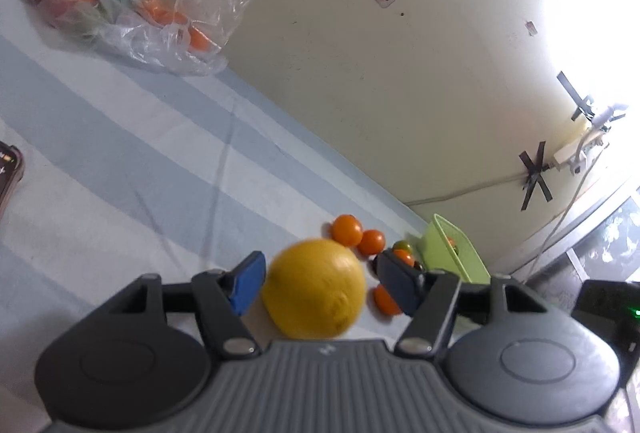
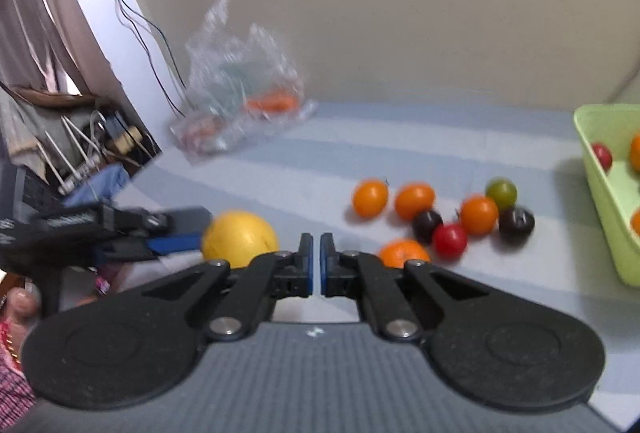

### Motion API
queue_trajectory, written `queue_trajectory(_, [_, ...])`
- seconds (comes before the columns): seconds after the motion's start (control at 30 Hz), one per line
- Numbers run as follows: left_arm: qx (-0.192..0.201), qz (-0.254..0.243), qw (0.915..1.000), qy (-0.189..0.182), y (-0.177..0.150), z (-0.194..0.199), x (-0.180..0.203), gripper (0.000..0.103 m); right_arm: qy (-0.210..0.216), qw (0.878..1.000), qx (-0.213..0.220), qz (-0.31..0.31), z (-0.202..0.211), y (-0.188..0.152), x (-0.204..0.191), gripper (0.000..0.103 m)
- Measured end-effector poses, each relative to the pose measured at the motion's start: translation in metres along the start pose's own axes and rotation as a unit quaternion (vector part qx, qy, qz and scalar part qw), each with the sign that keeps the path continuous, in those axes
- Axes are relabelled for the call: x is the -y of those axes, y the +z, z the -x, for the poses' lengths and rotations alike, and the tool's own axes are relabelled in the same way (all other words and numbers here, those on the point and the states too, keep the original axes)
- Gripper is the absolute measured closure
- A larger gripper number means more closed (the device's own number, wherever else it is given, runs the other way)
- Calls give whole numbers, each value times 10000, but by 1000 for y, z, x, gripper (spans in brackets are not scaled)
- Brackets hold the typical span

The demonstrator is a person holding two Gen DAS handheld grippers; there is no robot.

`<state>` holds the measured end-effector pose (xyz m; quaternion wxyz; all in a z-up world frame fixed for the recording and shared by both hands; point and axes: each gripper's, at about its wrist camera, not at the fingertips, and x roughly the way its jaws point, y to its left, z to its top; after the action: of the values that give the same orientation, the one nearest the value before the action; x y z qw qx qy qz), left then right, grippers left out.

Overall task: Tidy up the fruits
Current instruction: 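Grasp the yellow grapefruit with the left gripper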

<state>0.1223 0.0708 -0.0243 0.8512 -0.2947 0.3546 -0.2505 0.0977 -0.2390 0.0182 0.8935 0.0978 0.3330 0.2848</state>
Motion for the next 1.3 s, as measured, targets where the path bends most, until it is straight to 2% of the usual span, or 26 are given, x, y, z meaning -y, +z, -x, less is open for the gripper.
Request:
queue_trajectory(0.1, [-52,-21,10000,69,1,-5,-2,41,76,9996,41,258,-5,6,-14,89])
queue_trajectory(0.17, [-88,47,9999,22,1,-6,-5,42,133,9993,-7,360,-16,7,-21,78])
queue_trajectory(0.33, [-58,23,9999,-119,-1,-2,-4,41,275,9992,-256,150,-44,2,-20,77])
queue_trajectory(0.53, [3,-242,9997,-5,-10,4,3,41,818,9951,-472,-301,-39,-1,-7,76])
queue_trajectory(0.63, [19,-378,9993,11,-17,12,8,41,918,9937,-526,-369,-31,-9,-10,76])
queue_trajectory(0.83, [8,-805,9966,183,-47,37,21,40,964,9935,-612,13,-10,-39,-32,76])
queue_trajectory(0.97, [-42,-891,9953,374,-64,46,21,40,887,9930,-645,439,-8,-56,-52,76])
queue_trajectory(1.1, [-73,-842,9958,341,-68,50,18,41,711,9919,-618,849,-8,-64,-63,74])
queue_trajectory(1.2, [-88,-901,9954,316,-69,50,21,41,532,9900,-640,1139,-10,-67,-69,67])
queue_trajectory(1.3, [-120,-981,9947,277,-72,49,26,39,460,9866,-625,1433,-9,-69,-73,54])
